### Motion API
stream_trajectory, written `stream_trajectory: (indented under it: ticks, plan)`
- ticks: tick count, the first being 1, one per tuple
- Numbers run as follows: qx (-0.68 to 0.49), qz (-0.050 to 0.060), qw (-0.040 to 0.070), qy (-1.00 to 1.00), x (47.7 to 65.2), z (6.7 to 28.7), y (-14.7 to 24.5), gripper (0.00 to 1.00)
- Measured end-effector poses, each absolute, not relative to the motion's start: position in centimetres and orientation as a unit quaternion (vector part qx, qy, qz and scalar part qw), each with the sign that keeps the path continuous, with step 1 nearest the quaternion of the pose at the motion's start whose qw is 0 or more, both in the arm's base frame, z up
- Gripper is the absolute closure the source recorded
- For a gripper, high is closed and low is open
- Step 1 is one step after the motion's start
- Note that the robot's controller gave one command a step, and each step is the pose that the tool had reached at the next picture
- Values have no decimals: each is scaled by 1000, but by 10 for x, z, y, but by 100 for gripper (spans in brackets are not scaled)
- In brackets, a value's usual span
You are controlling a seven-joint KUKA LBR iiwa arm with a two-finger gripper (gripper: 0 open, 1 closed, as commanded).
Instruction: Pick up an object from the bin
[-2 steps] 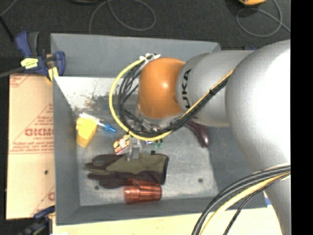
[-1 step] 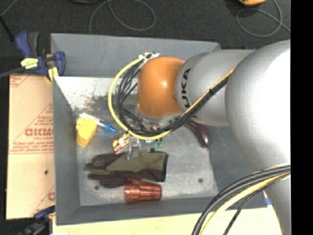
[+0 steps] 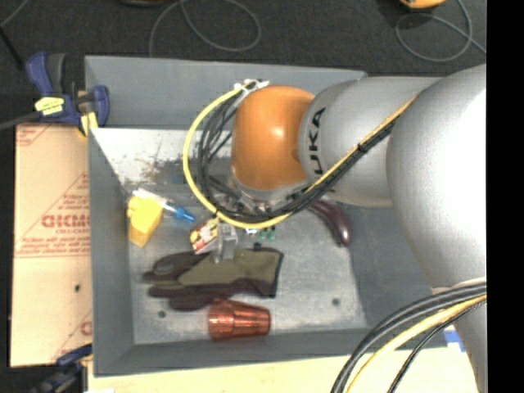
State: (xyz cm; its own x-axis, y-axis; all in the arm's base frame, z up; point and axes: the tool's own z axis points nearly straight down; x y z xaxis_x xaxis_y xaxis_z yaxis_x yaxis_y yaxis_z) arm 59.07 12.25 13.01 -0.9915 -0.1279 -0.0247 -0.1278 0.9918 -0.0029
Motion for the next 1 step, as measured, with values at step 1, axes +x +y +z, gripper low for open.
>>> stream_trajectory:
  ticks: [1]
  plan:
    - [-66,-1,12,998,587,170,125,100]
